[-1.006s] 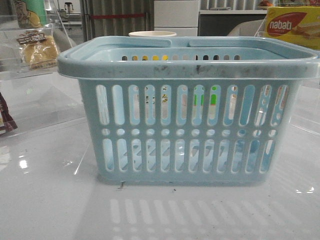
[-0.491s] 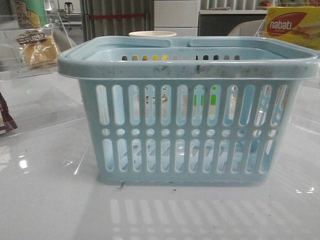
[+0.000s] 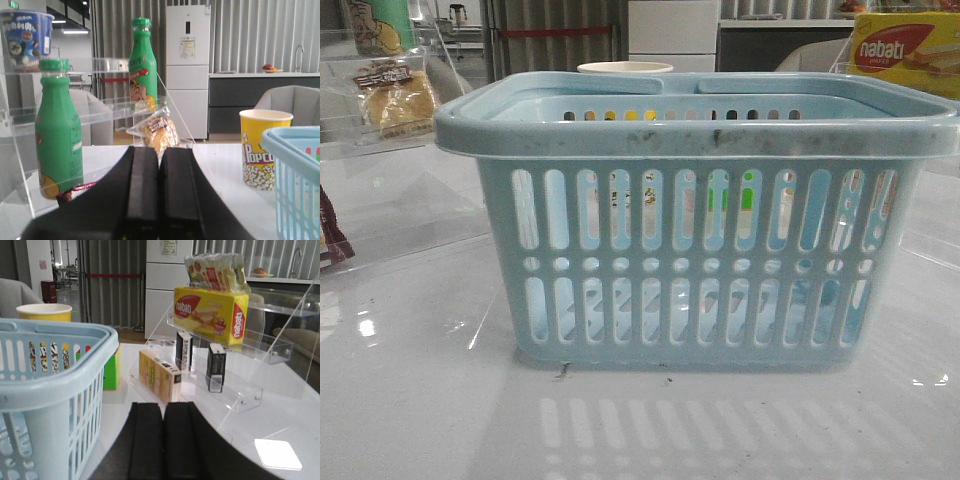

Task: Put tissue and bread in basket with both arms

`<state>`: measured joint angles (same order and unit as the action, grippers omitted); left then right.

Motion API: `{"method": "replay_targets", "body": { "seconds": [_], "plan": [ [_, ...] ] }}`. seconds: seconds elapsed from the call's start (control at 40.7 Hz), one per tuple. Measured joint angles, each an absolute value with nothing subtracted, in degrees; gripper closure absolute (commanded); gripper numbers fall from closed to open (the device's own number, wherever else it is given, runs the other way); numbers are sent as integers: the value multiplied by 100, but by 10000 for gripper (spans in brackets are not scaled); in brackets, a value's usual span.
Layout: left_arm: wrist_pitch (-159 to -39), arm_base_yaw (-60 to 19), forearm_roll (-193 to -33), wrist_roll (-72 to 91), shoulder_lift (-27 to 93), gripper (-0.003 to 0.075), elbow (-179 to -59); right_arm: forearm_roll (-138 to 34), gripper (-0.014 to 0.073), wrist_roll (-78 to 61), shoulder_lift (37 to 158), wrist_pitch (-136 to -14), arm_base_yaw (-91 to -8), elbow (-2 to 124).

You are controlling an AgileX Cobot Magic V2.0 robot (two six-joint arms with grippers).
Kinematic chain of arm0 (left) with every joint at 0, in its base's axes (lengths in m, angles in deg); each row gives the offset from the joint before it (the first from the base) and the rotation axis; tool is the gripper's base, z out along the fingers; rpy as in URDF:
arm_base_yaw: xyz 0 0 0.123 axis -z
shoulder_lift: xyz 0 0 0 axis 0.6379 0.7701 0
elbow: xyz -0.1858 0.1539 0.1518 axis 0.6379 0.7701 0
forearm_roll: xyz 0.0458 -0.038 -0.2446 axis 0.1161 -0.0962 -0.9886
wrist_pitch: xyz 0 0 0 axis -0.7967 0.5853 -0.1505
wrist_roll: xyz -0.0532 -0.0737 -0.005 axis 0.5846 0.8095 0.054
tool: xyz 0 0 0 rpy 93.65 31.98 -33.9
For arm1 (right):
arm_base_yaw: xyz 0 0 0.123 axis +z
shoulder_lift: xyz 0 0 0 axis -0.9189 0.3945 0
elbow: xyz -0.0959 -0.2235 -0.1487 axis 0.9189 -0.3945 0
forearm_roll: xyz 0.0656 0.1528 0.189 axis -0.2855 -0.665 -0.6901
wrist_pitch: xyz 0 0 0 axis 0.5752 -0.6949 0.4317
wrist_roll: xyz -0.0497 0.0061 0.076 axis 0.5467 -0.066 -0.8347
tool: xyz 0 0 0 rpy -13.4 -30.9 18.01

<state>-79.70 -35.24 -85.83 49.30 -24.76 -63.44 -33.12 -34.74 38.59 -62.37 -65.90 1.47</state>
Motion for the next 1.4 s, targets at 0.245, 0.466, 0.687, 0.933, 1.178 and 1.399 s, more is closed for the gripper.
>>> {"method": "replay_targets", "body": {
  "seconds": [0.245,0.466,0.687,0.933,1.178,1.399],
  "plan": [
    [-8313,-3524,-8583,4930,-2369,629,-7719,-3312,571,-3474,4042,-7038,-6590,1718],
    [-9363,-3524,-8583,4930,-1570,629,-9072,-3312,571,-3474,5012,-7974,-6590,2980],
    [-10630,-3524,-8583,4930,-779,630,-9794,-3312,571,-3474,5915,-8958,-6590,3658],
    [-11255,-3524,-8583,4930,-250,629,-9688,-3312,571,-3474,6682,-9728,-6590,3682],
    [-11477,-3524,-8595,4930,-10,630,-9435,-3312,571,-3474,7175,-10033,-6590,3682],
    [-11636,-3524,-8618,4930,94,576,-9278,-3245,491,-3474,7392,-10194,-6590,3682]
  ]
}}
